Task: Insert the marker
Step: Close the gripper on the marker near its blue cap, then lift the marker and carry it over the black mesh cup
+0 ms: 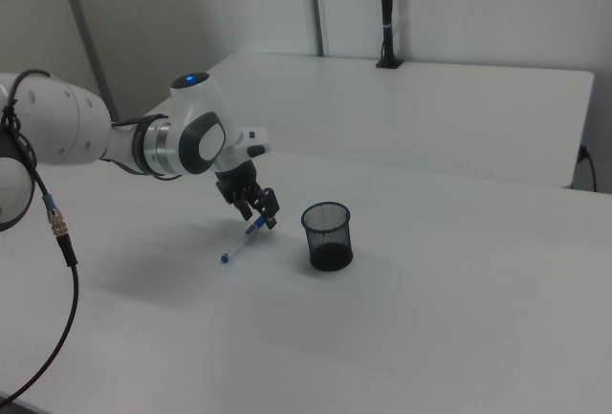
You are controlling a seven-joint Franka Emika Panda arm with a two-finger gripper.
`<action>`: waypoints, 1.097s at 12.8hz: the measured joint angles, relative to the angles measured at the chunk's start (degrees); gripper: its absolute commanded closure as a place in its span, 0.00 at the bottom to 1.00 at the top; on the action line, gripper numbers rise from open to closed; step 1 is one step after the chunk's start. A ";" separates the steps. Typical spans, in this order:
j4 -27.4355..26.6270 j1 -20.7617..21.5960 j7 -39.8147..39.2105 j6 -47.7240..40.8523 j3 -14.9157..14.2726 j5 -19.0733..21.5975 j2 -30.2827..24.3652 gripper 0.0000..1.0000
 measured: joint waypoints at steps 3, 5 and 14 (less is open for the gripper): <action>0.00 0.38 0.64 2.51 0.01 -0.07 1.17 1.00; 0.16 0.58 1.83 2.56 -0.03 -0.15 1.05 1.00; -3.06 -7.24 2.02 4.71 -0.99 -0.16 -17.13 1.00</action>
